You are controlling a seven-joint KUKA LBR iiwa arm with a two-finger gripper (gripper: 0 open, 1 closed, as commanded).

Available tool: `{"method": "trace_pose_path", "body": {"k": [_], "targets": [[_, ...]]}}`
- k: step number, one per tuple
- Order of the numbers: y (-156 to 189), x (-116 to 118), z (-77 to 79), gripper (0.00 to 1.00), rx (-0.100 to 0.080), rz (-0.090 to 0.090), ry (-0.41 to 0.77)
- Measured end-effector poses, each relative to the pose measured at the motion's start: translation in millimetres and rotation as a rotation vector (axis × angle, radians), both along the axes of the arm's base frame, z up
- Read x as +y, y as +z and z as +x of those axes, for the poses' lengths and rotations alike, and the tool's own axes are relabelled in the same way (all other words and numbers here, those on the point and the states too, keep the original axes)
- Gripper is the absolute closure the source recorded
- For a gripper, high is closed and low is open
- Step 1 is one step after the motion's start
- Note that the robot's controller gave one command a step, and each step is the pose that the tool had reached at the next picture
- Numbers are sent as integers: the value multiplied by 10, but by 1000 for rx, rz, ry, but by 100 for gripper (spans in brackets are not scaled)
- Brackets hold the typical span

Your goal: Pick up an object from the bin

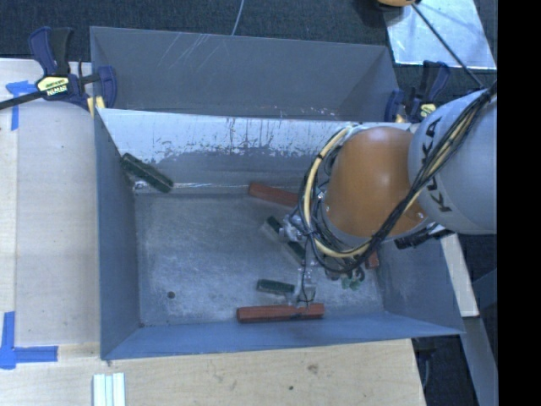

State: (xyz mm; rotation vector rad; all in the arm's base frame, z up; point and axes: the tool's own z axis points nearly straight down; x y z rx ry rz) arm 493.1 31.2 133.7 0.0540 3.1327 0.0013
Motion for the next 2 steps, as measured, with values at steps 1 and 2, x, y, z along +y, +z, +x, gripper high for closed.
{"method": "trace_pose_path", "body": {"k": [1, 2], "targets": [[-332, -36, -46, 0, 8, 0, -67], [-628, -233, 68, 100, 3, 2, -248]]}}
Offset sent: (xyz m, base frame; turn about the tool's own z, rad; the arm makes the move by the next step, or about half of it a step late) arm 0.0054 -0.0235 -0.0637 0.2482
